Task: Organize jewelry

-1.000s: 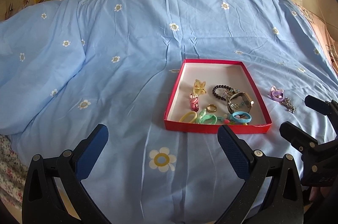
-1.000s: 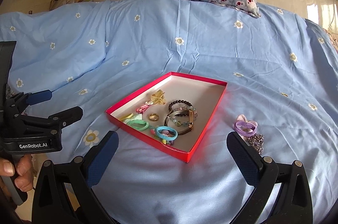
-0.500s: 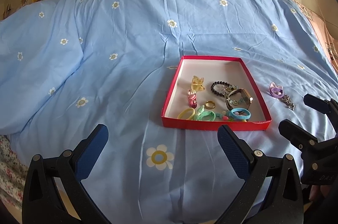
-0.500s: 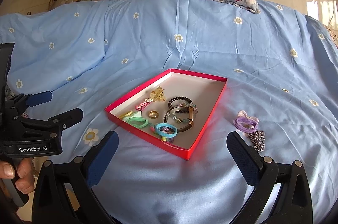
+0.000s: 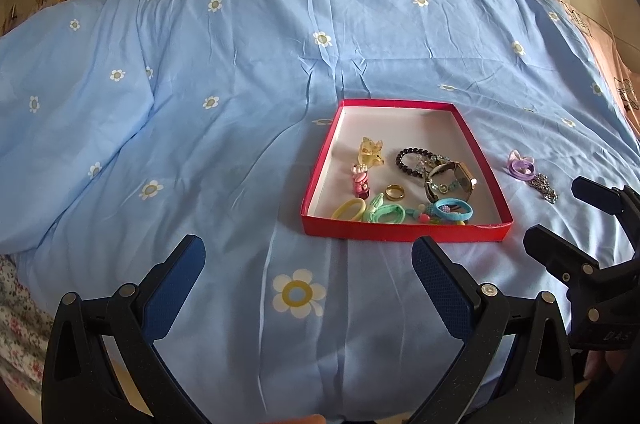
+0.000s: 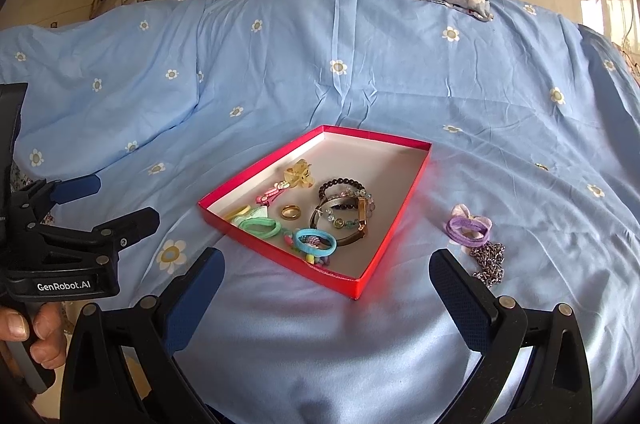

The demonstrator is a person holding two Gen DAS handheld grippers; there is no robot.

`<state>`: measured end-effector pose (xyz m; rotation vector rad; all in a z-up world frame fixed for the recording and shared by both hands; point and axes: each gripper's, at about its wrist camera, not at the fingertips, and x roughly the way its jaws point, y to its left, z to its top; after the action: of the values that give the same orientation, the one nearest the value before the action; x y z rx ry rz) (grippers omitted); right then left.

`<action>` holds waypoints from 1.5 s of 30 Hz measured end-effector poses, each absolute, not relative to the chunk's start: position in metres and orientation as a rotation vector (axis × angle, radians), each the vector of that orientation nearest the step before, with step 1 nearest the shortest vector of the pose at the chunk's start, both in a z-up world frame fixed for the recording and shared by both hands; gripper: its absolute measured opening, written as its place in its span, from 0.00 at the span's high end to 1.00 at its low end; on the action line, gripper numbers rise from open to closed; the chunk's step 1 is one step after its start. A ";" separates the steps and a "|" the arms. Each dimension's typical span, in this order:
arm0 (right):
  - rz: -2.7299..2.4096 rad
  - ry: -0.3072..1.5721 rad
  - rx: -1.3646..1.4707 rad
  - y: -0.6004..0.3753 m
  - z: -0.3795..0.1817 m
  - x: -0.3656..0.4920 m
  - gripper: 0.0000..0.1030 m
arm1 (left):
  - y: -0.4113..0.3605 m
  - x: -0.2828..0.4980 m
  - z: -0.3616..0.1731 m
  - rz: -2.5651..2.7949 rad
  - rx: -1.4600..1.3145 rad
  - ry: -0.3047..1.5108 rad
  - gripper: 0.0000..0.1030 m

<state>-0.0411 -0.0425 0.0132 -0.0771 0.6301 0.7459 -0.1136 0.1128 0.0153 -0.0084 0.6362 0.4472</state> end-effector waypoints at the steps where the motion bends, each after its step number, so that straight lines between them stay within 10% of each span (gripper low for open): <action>1: 0.746 0.631 -0.077 -0.042 0.013 -0.041 0.00 | 0.113 -0.113 0.015 0.447 -0.008 0.638 0.00; 45: 0.760 0.651 -0.080 -0.038 0.007 -0.040 0.00 | 0.112 -0.106 0.006 0.416 -0.009 0.669 0.00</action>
<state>-0.0400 -0.0381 0.0070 -0.0803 0.6511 0.7599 -0.1060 0.1124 0.0055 -0.0092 0.6695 0.4160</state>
